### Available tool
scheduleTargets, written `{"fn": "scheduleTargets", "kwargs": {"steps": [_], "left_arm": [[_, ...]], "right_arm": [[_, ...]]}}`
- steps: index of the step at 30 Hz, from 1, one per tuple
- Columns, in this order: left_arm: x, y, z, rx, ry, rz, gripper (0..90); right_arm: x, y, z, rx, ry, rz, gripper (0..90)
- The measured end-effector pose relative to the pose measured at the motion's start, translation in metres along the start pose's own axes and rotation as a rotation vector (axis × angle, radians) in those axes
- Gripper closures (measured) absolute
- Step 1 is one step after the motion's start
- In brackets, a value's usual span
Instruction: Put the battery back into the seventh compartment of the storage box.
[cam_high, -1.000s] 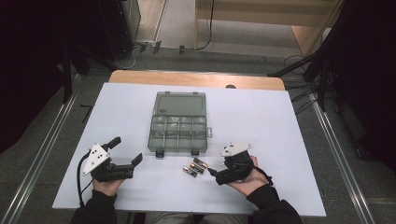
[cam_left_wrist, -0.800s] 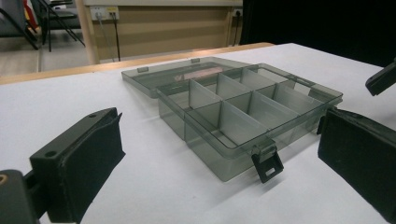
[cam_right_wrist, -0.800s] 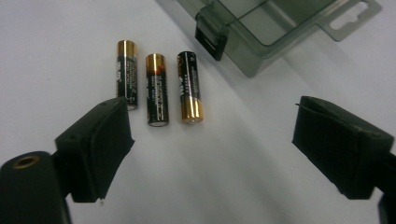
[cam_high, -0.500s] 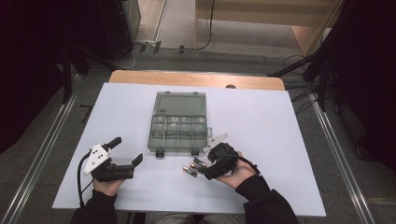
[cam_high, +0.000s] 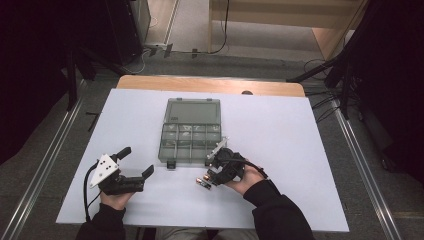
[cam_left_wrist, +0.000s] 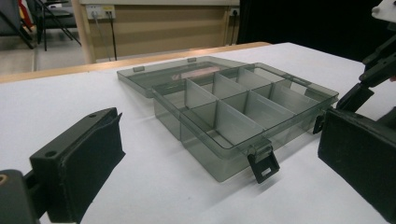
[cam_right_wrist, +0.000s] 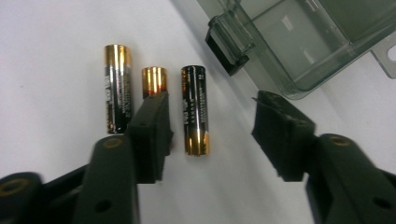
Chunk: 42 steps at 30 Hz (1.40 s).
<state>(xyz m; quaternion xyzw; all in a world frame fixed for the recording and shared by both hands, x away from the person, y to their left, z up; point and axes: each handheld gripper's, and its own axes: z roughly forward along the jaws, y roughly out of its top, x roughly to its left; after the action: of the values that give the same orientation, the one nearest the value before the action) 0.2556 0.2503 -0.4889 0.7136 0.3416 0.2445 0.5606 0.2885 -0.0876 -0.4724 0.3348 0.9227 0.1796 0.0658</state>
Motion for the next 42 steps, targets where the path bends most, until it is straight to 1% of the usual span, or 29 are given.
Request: {"fn": "scheduleTargets", "kwargs": {"steps": [2,6,7,8,9,11,13,14,19,25,27,32,36,38,40,42], "left_arm": [[0.0,0.0,0.0,-0.001,0.0,0.001,0.0],[0.001,0.0,0.0,-0.003,0.003,-0.005,0.0],[0.001,0.0,-0.001,-0.003,0.002,-0.006,0.0],[0.001,0.0,0.0,-0.004,0.002,-0.006,0.0],[0.0,0.0,0.0,-0.003,0.001,-0.005,0.0],[0.0,0.0,0.0,-0.005,-0.002,-0.004,0.0],[0.0,0.0,0.0,-0.004,-0.003,-0.001,0.0],[0.0,0.0,0.0,-0.003,-0.003,0.001,0.0],[0.0,0.0,0.0,-0.005,-0.003,0.003,0.0],[0.0,0.0,0.0,-0.004,-0.004,0.002,0.0],[0.0,0.0,0.0,-0.005,-0.004,0.001,0.0],[0.0,0.0,0.0,-0.005,-0.004,0.0,0.0],[0.0,0.0,0.001,-0.001,-0.004,0.0,0.0],[0.0,0.0,0.001,-0.002,-0.004,0.0,0.0],[0.0,0.0,0.001,-0.004,-0.005,-0.003,0.0],[0.0,0.0,0.001,-0.002,-0.005,-0.002,0.0]], "right_arm": [[-0.001,0.001,0.002,0.001,0.0,-0.005,52.3],[-0.002,0.003,0.006,0.04,0.018,0.013,58.0],[-0.003,0.004,0.007,0.046,0.026,0.009,59.9],[-0.003,0.006,0.008,0.068,0.03,0.017,65.3],[-0.003,0.006,0.008,0.068,0.03,0.017,65.3],[-0.002,0.007,0.008,0.087,0.021,0.003,70.4],[0.001,0.009,0.011,0.116,0.008,-0.005,73.7],[0.002,0.011,0.011,0.122,0.002,-0.003,76.8],[0.007,0.015,0.01,0.156,-0.026,0.001,78.0],[0.008,0.015,0.009,0.157,-0.028,-0.014,78.0],[0.008,0.014,0.006,0.145,-0.018,-0.005,78.0],[0.009,0.016,-0.001,0.12,-0.006,-0.013,78.0],[0.011,0.019,-0.008,0.102,-0.004,-0.006,78.0],[0.011,0.021,-0.011,0.089,0.0,-0.008,78.0],[0.012,0.023,-0.016,0.071,0.006,0.004,78.0],[0.012,0.025,-0.019,0.054,0.011,0.006,78.0]]}}
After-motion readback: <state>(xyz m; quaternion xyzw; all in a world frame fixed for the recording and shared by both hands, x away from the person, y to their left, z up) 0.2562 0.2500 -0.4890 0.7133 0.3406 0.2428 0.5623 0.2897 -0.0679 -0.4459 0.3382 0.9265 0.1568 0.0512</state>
